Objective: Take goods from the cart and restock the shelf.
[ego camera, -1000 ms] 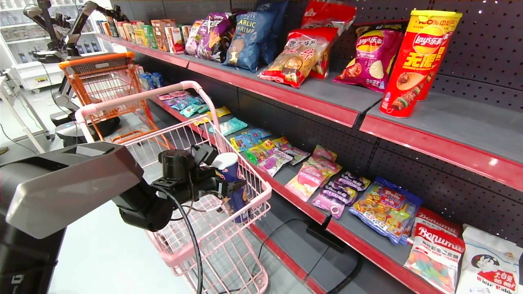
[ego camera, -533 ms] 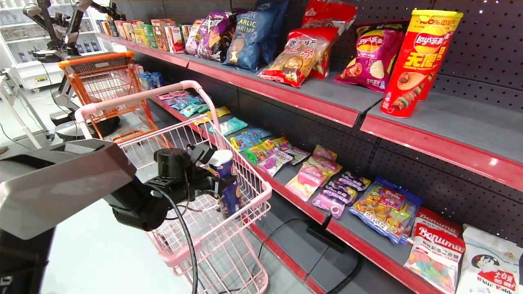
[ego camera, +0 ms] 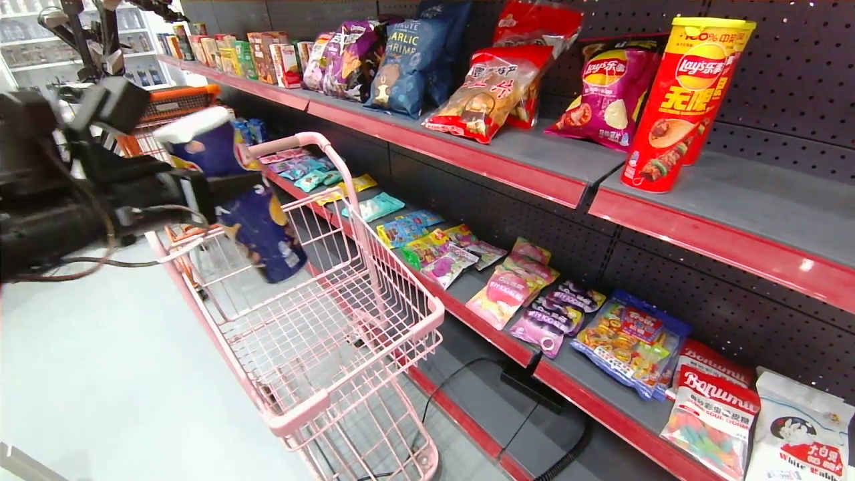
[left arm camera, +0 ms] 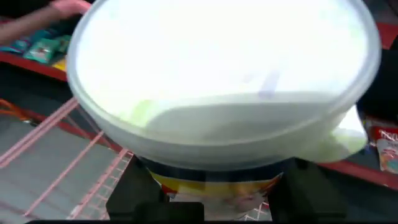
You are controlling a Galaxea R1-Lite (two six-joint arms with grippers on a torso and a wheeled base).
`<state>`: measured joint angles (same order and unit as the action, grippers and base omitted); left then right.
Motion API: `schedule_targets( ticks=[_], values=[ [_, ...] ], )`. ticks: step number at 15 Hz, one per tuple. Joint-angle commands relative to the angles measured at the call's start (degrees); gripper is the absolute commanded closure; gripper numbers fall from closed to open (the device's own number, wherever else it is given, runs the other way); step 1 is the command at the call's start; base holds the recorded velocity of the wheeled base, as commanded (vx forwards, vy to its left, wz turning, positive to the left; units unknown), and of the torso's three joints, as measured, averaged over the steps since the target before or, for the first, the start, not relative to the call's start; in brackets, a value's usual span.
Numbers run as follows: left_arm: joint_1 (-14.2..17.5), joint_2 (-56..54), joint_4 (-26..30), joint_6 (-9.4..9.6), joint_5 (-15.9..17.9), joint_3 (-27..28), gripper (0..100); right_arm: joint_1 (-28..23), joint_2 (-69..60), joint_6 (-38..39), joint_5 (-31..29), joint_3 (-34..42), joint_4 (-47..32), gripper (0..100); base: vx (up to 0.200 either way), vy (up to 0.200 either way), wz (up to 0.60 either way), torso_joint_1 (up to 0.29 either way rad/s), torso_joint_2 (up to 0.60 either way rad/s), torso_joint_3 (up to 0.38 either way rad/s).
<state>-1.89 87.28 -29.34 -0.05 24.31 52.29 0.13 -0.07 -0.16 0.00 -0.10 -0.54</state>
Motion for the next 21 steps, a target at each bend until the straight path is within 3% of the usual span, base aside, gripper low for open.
schedule_targets(
  ticks=[1, 3, 4, 5, 9, 12, 15, 18, 19, 21],
  values=[
    [8.66, -23.65, 10.62, 1.02, 0.13, -4.12, 100, 0.04, 0.07, -0.02, 0.0, 0.01, 0.01, 0, 0.0, 0.0, 0.0, 0.0, 0.0, 0.0],
    [8.92, -34.81, 22.22, 1.02, 0.74, -5.7, 100, 0.04, 0.07, -0.19, 0.0, 0.01, 0.01, 0, 0.0, 0.0, 0.0, 0.0, 0.0, 0.0],
    [8.92, -35.17, 22.58, 1.02, 0.83, -5.79, 100, 0.04, 0.07, -0.19, 0.0, 0.01, 0.01, 0, 0.0, 0.0, 0.0, 0.0, 0.0, 0.0],
    [8.83, -41.41, 27.76, 1.37, 2.59, -7.99, 100, 0.04, 0.07, -0.11, 0.0, 0.01, 0.01, 0, 0.0, 0.0, 0.0, 0.0, 0.0, 0.0],
    [10.5, -49.23, 29.08, 7.43, 2.23, -14.4, 100, 0.04, 0.07, -0.02, -0.09, 0.01, 0.01, 0, 0.0, 0.0, 0.0, 0.12, -0.37, -0.235],
    [11.03, -56.96, 35.23, 7.78, 2.15, -18.36, 100, 0.04, 0.07, -0.02, -0.09, 0.01, 0.01, 0, 0.0, 0.0, 0.0, 0.201, -0.52, -0.333],
    [11.03, -59.6, 36.11, 7.43, 0.74, -19.24, 100, 0.04, 0.07, 0.07, -0.09, 0.01, 0.01, 0, 0.0, 0.0, 0.0, 0.225, -0.57, -0.349],
    [11.03, -60.48, 35.76, 6.11, -10.33, -19.94, 100, 0.04, 0.07, 0.07, -0.09, 0.01, 0.01, 0, 0.0, 0.0, 0.0, 0.24, -0.6, -0.356],
    [11.03, -60.48, 35.58, 4.62, -12.53, -20.03, 100, 0.04, 0.07, 0.07, -0.09, 0.01, 0.01, 0, 0.0, 0.0, 0.0, 0.203, -0.51, -0.295],
    [10.85, -60.57, 34.79, 4.27, -12.53, -20.73, 100, 0.04, 0.07, -0.02, -0.09, 0.01, 0.1, 0, 0.0, 0.0, 0.0, 0.186, -0.43, -0.251]
  ],
)
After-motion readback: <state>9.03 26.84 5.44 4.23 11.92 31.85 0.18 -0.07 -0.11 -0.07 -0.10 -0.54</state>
